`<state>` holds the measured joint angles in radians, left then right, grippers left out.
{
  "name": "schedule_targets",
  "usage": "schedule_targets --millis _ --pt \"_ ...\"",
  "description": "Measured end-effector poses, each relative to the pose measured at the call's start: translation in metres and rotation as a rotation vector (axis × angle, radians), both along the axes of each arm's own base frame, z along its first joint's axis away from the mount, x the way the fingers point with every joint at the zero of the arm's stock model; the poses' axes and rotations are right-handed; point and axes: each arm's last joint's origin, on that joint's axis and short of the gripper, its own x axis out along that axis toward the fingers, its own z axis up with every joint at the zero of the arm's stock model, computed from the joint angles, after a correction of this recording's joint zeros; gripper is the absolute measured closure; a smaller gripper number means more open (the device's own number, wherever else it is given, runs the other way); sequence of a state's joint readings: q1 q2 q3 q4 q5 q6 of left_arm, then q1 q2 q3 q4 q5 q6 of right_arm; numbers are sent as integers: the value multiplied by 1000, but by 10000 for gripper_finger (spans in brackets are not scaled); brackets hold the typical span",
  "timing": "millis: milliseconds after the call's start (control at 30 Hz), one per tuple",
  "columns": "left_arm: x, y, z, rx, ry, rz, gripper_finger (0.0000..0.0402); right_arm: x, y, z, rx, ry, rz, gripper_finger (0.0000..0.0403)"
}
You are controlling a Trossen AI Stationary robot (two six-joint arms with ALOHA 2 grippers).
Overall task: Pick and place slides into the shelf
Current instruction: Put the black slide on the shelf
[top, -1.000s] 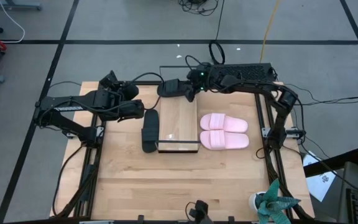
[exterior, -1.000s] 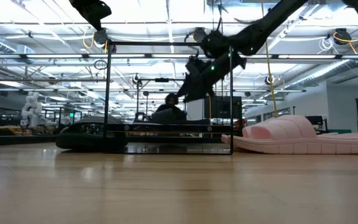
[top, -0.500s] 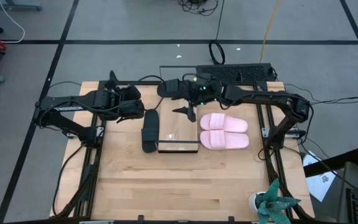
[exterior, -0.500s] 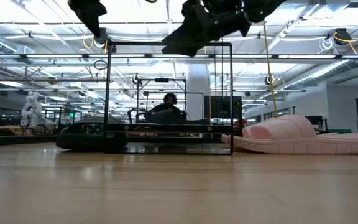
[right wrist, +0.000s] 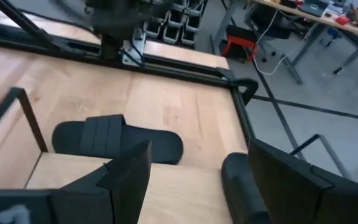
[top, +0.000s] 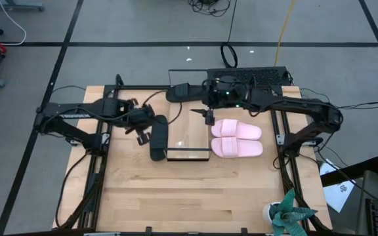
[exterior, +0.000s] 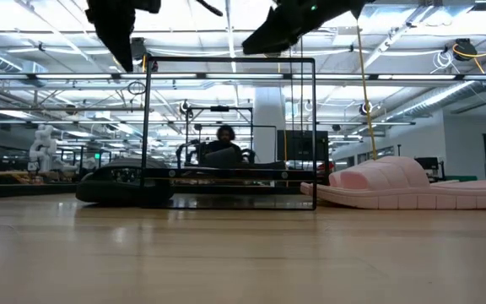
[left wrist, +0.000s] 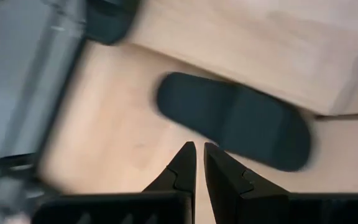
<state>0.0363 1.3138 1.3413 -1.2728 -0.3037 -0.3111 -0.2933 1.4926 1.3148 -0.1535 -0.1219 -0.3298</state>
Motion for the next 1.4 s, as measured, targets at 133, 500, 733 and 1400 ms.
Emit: schedule_targets --millis 133,500,733,1400 --pt "4 -7 -26 -147 3 27 371 -15 2 10 -28 32 -59 145" --pt "-2 -59 -46 -275 6 82 371 -44 2 27 -133 85 -198 145" --pt "-9 -105 -43 -164 -143 56 371 -50 -6 31 -129 67 -235 145" --pt "14 -168 -116 148 -87 76 371 -51 -8 29 -119 84 -243 145"
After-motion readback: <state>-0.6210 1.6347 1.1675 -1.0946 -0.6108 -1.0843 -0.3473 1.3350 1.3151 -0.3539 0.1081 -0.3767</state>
